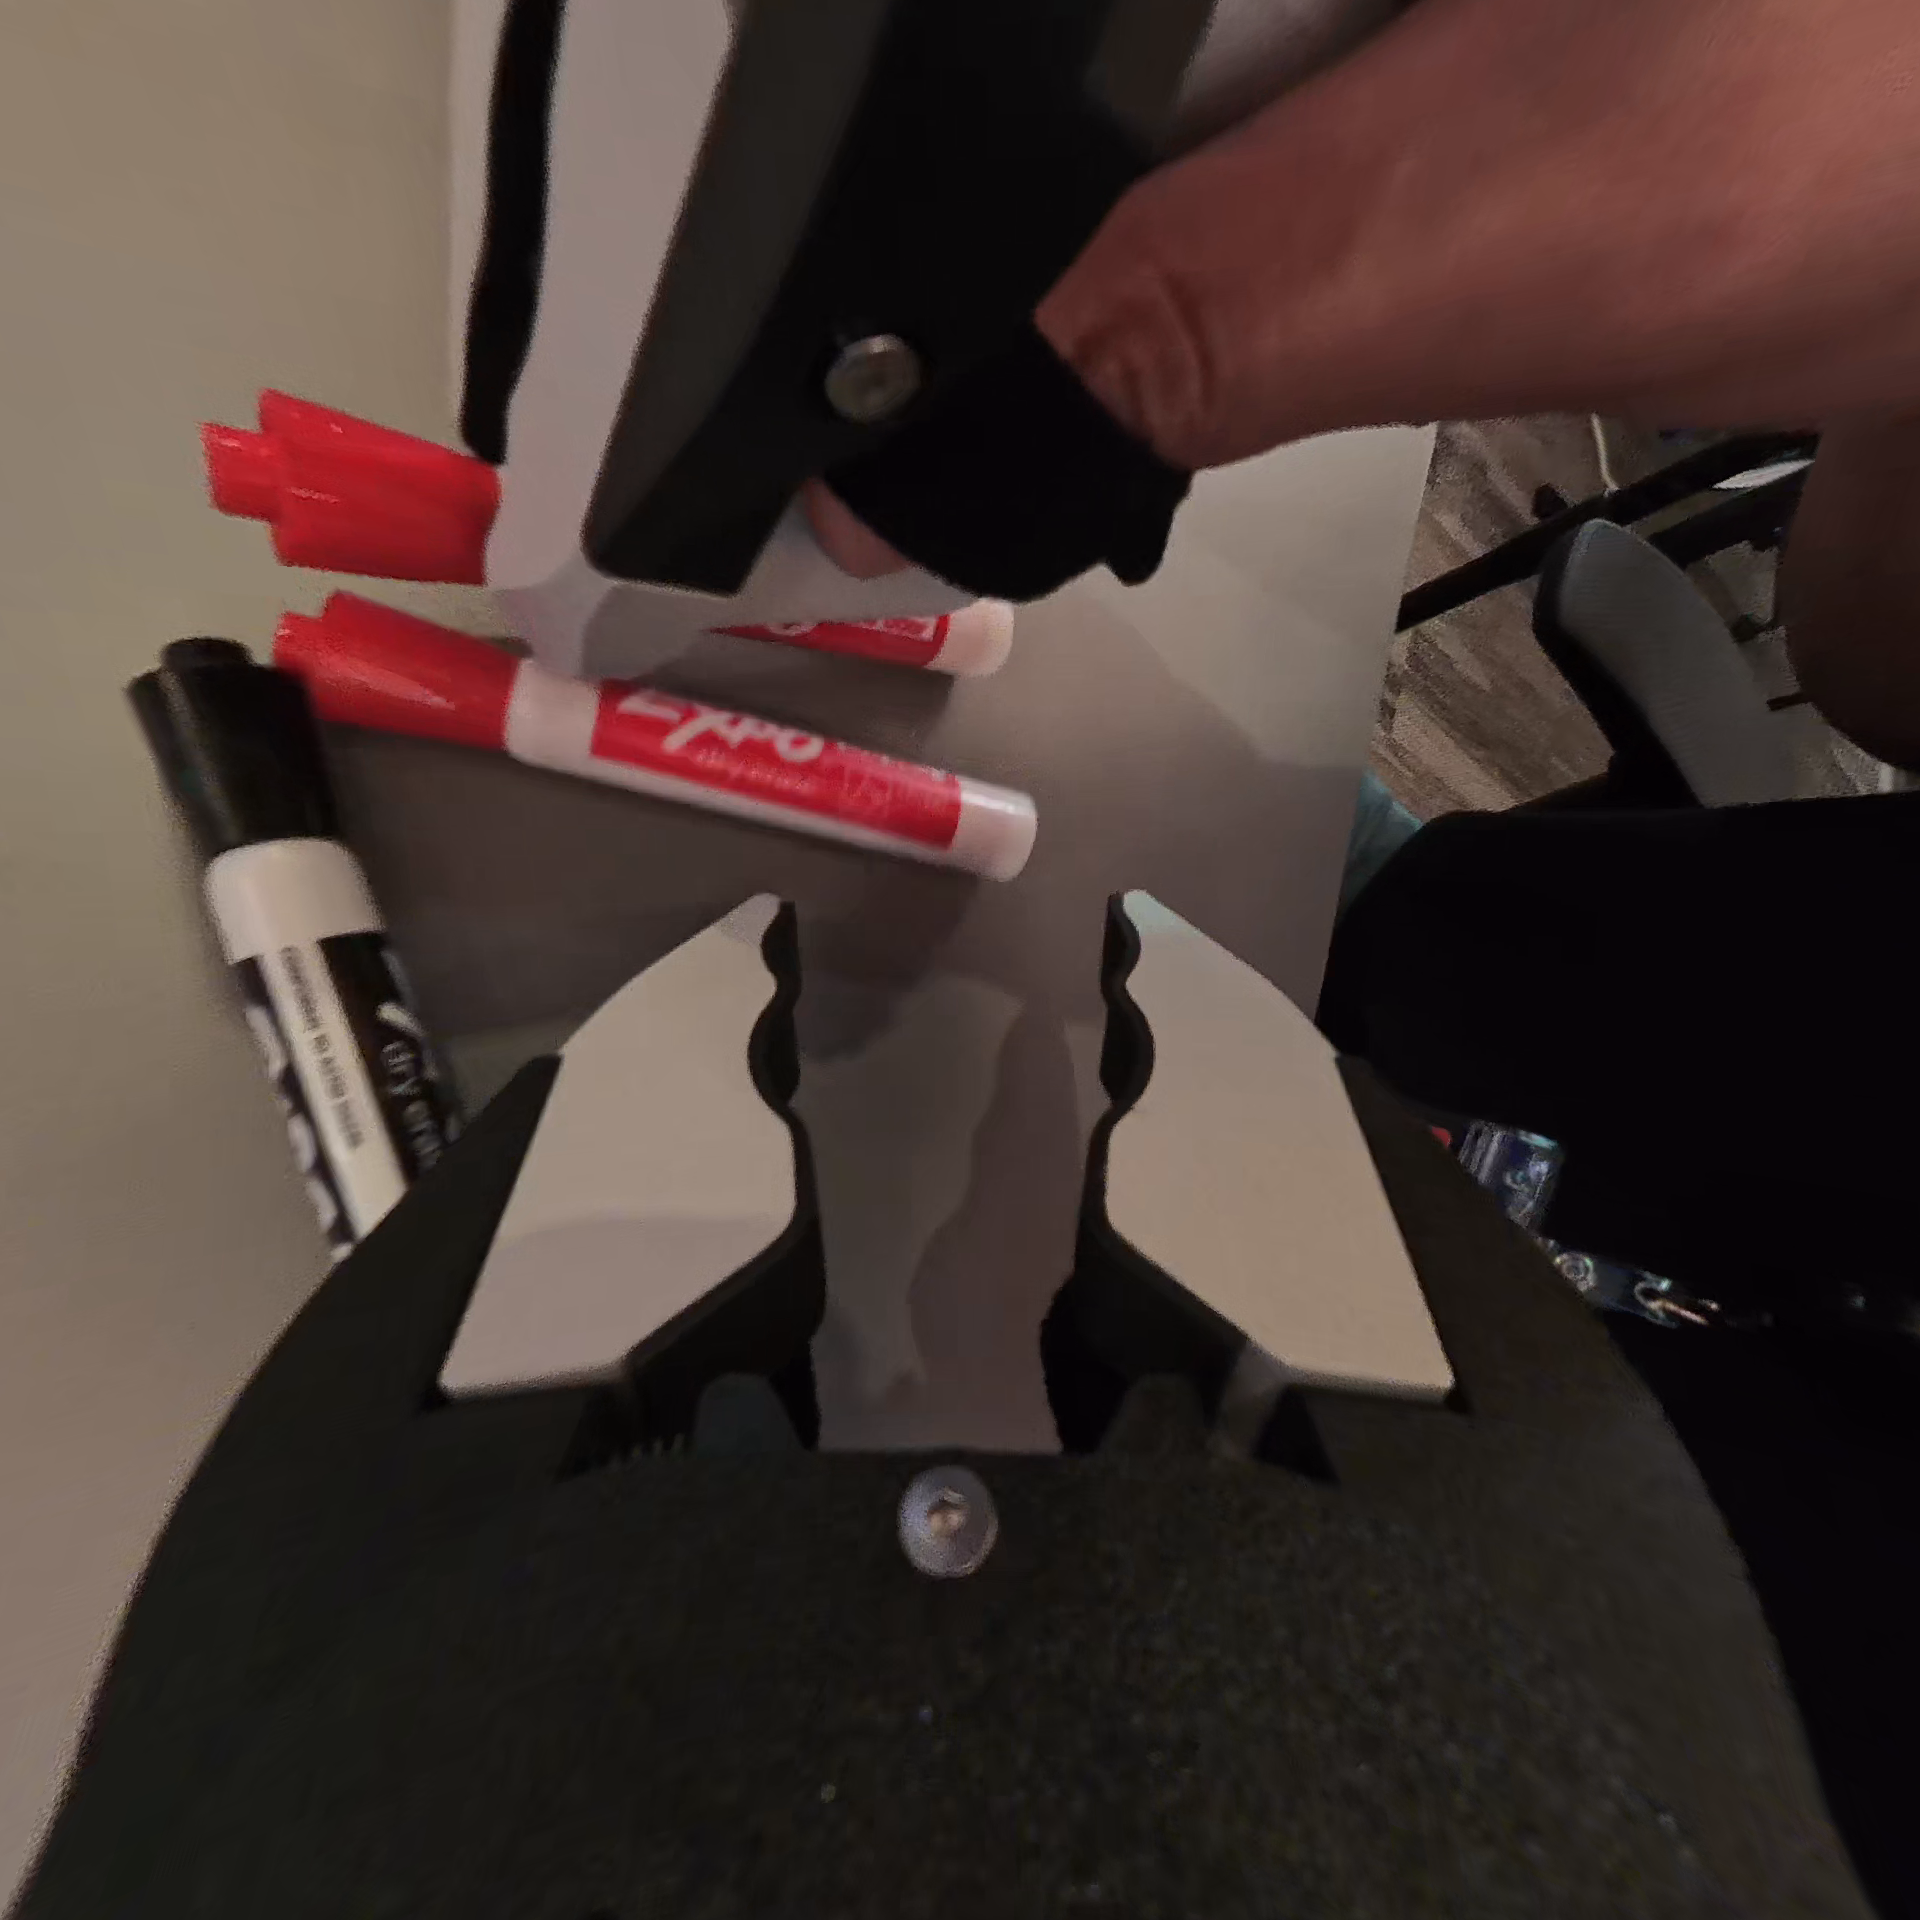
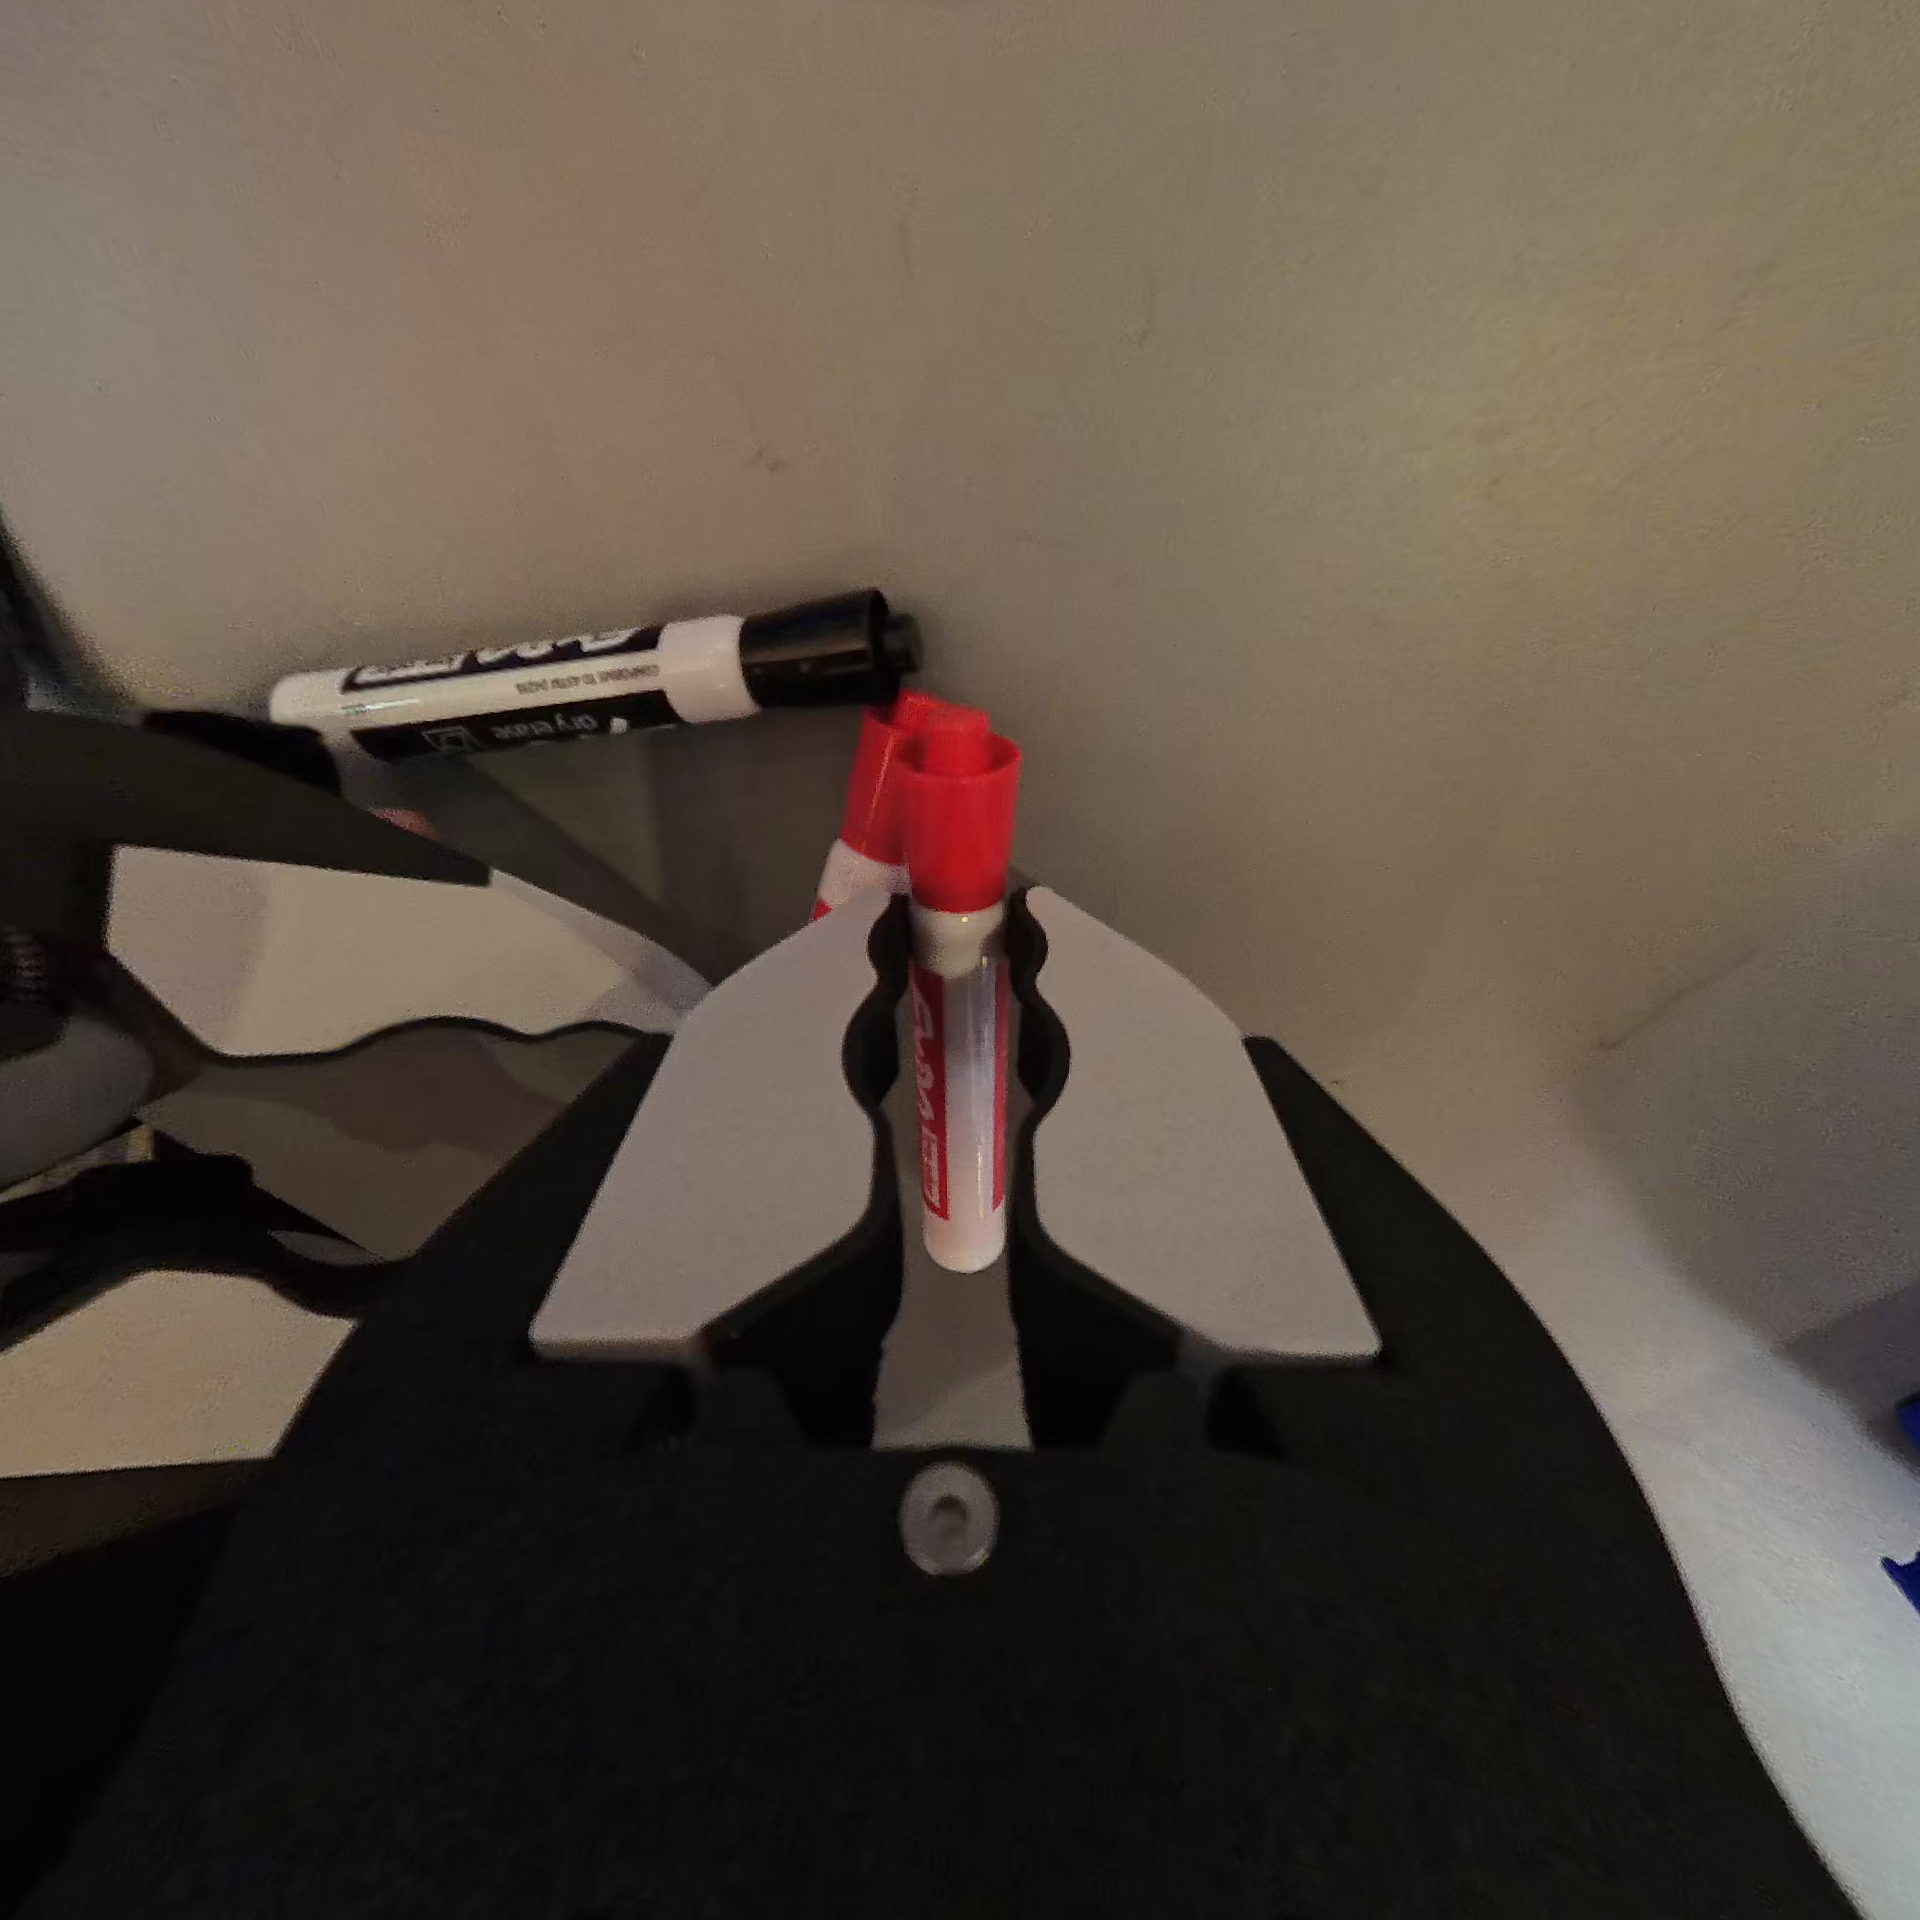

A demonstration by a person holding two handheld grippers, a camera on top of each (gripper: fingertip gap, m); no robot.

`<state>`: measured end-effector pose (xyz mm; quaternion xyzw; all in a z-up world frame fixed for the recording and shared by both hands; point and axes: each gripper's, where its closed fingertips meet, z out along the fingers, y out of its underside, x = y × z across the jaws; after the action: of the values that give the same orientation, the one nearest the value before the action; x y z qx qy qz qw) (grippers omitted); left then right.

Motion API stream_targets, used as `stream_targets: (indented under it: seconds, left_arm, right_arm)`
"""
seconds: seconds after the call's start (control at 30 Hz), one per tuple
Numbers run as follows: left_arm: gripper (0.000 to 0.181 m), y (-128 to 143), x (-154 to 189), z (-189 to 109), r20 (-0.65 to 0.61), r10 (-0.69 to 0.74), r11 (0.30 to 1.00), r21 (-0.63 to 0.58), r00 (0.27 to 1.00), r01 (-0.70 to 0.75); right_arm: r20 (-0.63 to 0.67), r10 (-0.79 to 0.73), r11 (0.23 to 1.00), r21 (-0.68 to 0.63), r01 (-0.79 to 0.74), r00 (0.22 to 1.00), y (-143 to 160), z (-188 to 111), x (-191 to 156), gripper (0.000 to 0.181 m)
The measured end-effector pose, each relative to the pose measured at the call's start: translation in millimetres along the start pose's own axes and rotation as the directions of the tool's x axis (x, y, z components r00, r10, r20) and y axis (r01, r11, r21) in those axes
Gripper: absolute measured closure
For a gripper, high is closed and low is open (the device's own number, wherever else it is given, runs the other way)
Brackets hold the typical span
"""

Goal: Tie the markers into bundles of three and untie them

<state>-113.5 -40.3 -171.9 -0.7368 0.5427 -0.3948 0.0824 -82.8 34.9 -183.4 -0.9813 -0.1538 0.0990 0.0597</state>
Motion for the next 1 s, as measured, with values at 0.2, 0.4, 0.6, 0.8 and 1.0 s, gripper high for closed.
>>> stream_targets:
  seconds: [0.2, 0.4, 0.6, 0.8, 1.0]
  left_arm:
    - [0.124, -2, 5, 13, -0.038, -0.015, 1.0, -0.01, 0.999, 0.015]
    - [0.123, -6, 7, 15, -0.057, -0.033, 0.999, 0.009, 0.998, 0.034]
    - [0.121, -8, 9, 18, -0.063, -0.032, 0.999, 0.015, 0.998, 0.033]
    - [0.121, -7, 12, 18, -0.073, -0.042, 0.999, 0.014, 0.996, 0.043]
    - [0.115, 2, 15, 4, -0.117, -0.077, 0.997, -0.007, 0.99, 0.077]
  right_arm:
    - [0.11, 0.005, 1.0, 0.012, -0.006, 0.994, 2, 2, -15, 0.163]
    - [0.121, -0.02, 1.0, 0.011, 0.019, 0.992, 3, 4, -21, 0.163]
    - [0.102, -0.044, 0.999, 0.014, 0.042, 0.994, 0, 8, -25, 0.161]
    - [0.1, -0.07, 0.998, -0.003, 0.07, 0.993, 5, 16, -29, 0.16]
    - [0.068, -0.152, 0.988, 0.007, 0.152, 0.986, 6, 16, -28, 0.162]
